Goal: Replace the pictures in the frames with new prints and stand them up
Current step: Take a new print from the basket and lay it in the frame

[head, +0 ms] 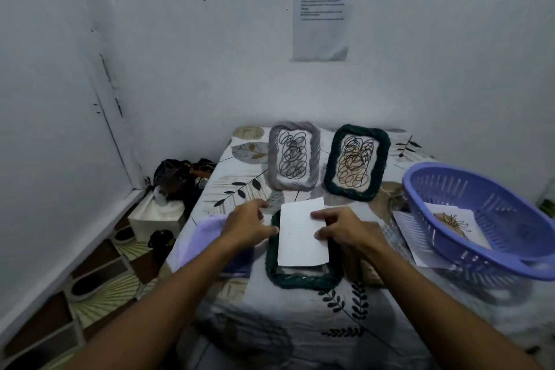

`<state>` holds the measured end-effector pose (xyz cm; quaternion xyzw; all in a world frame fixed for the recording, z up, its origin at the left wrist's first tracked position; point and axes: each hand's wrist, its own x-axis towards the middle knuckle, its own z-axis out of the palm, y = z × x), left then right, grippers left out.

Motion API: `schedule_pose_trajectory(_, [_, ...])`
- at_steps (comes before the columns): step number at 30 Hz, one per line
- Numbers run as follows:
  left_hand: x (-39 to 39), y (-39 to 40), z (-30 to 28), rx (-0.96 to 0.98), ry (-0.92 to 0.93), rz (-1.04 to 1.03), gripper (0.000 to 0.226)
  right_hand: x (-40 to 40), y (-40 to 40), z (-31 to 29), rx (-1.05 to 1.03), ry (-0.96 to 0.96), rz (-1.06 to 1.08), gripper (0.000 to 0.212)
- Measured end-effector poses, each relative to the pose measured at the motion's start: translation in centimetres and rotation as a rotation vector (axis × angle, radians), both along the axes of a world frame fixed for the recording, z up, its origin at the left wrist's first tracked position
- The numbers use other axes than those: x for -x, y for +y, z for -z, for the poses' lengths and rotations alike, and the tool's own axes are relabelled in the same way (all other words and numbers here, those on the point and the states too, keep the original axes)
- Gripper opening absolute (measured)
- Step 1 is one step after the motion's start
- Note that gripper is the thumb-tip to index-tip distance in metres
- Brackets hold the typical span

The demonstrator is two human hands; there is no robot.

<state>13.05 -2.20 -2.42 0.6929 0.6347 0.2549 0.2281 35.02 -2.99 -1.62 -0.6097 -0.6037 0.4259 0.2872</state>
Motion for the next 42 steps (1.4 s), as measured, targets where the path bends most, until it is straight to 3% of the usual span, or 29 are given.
schedule_pose_trajectory(4, [0.6,0.7,0.4,0.006,0.222,0.377,0.079,0.0,0.2,0.6,-0.023,-0.054,-0.017,0.054])
schedule_pose_trajectory(6, [0.5,1.0,1.0,0.037,0.408,0.456,0.086,0.3,0.1,0.8,-0.054,-0.121,-0.059,0.055])
schedule_pose_trajectory(9, [0.4,1.2,1.7,0.06,0.541,0.511,0.086,0.8,0.0,1.0,-0.123,-0.299,-0.109,0.055])
schedule_pose_trajectory(16, [0.4,1.5,1.8,0.067,0.52,0.528,0.083,-0.2,-1.1,0.7,-0.381,-0.701,-0.164,0.054])
schedule_pose_trajectory(21, [0.6,1.6,2.2,0.049,0.512,0.545,0.086,-2.3,-1.1,1.8,-0.176,-0.745,-0.381,0.088])
schedule_pose_trajectory(24, [0.4,1.4,2.2,0.022,0.51,0.54,0.093,-3.1,-1.2,2.4,-0.162,-0.778,-0.427,0.1])
schedule_pose_trajectory(27, [0.4,1.4,2.0,-0.008,0.541,0.546,0.104,-3.5,-0.9,2.4,-0.18,-0.767,-0.446,0.103])
schedule_pose_trajectory(36, [0.5,1.4,1.9,0.051,0.54,0.58,0.107,-3.5,-0.5,1.4,-0.2,-0.777,-0.458,0.091])
schedule_pose_trajectory(42, [0.5,1.5,1.8,0.075,0.575,0.611,0.118,-3.6,-0.1,1.6,-0.167,-0.794,-0.5,0.101])
